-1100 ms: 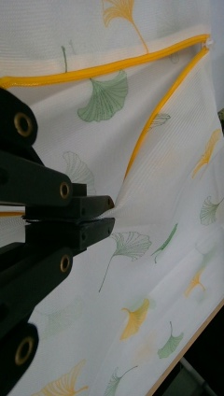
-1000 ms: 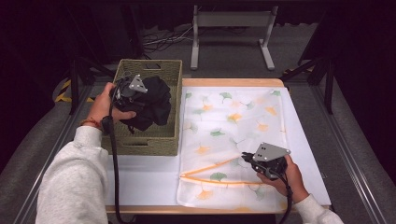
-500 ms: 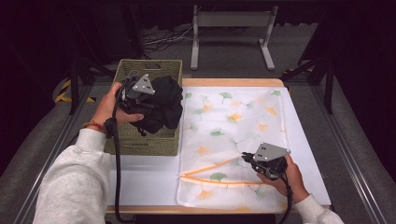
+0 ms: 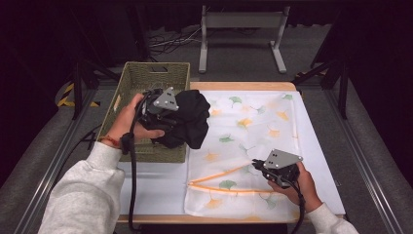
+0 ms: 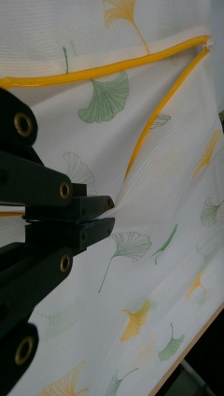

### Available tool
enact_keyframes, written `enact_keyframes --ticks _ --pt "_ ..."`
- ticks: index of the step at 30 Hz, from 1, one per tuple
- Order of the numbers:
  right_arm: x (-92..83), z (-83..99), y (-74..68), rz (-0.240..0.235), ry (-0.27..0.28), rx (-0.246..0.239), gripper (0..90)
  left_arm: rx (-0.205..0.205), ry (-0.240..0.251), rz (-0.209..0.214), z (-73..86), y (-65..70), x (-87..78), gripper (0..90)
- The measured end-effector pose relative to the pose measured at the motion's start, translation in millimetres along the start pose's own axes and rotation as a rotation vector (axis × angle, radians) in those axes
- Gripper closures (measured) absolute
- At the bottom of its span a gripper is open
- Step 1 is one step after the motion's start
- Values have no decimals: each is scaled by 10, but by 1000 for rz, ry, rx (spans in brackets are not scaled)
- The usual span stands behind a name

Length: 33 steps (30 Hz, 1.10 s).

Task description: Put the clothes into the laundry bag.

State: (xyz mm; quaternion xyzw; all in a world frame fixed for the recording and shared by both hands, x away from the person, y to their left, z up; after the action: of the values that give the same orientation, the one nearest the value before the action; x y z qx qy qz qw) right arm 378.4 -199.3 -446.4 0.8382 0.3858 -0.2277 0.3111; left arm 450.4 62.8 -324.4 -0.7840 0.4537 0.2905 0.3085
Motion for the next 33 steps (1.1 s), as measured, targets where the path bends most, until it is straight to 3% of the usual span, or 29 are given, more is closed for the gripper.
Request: enact_keyframes --ticks 10,19,25,30,31,33 --pt "0 5 0 0 -3 -3 888 56 47 55 -169 456 37 625" --pt "-2 1 9 5 1 3 888 90 69 114 -89 870 199 624" --pt "6 -6 9 6 6 9 887 120 91 201 -8 1246 418 624" --pt "11 -16 10 7 10 17 887 155 84 288 34 1579 637 624" --pt "11 -16 10 7 10 17 887 155 84 288 34 1579 637 624" --pt "7 -20 19 12 16 22 888 176 67 318 67 1706 757 623"
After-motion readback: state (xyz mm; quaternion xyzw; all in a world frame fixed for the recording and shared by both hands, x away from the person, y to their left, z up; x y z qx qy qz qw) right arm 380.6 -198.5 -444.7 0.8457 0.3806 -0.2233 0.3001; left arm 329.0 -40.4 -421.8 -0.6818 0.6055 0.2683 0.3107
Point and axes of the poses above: each handheld gripper's, and its own axes: x roughly forward along the jaws, z roughly out of its underside, y roughly to its right, the point moved 9 cm from there along x, roughly forward along the jaws, and after that the axes turned 6 degrees about -x, right-handed, at the moved point
